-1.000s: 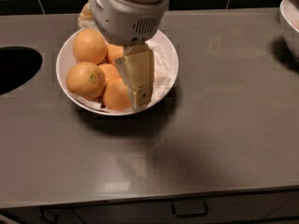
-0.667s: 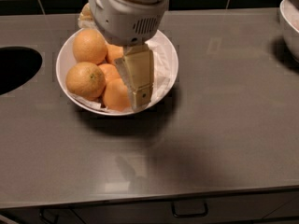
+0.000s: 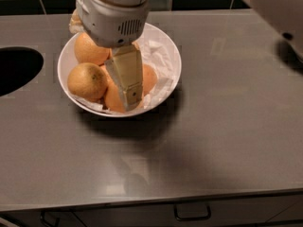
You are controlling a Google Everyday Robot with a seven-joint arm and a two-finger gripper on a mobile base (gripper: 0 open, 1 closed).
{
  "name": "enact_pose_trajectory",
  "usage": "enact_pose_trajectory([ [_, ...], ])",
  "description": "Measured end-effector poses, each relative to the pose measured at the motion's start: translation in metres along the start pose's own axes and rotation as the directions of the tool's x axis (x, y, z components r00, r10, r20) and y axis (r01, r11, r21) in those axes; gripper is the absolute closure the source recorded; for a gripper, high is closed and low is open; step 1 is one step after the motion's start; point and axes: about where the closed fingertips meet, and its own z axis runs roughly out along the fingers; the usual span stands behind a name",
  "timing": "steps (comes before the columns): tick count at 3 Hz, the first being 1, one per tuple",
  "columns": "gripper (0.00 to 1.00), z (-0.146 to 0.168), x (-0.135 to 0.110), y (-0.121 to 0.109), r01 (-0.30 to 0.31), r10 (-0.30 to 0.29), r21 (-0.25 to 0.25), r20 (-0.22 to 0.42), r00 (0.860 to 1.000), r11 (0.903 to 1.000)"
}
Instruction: Pick orange from white bowl
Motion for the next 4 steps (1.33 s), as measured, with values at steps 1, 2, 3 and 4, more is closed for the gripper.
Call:
enact_pose_trajectory([
  [1,0.00,0.012,0.011,0.002,-0.037,0.037,-0.003,-0.024,0.999,0.9993],
  [2,0.00,0.020,0.023,0.006,-0.079,0.080,0.007,-0.044,0.996,0.9968],
  [3,0.00,0.028,0.030,0.008,-0.104,0.104,0.008,-0.054,0.993,0.9946],
  [4,0.00,0.034,0.027,-0.011,-0.035,0.036,0.022,-0.026,0.999,0.9991],
])
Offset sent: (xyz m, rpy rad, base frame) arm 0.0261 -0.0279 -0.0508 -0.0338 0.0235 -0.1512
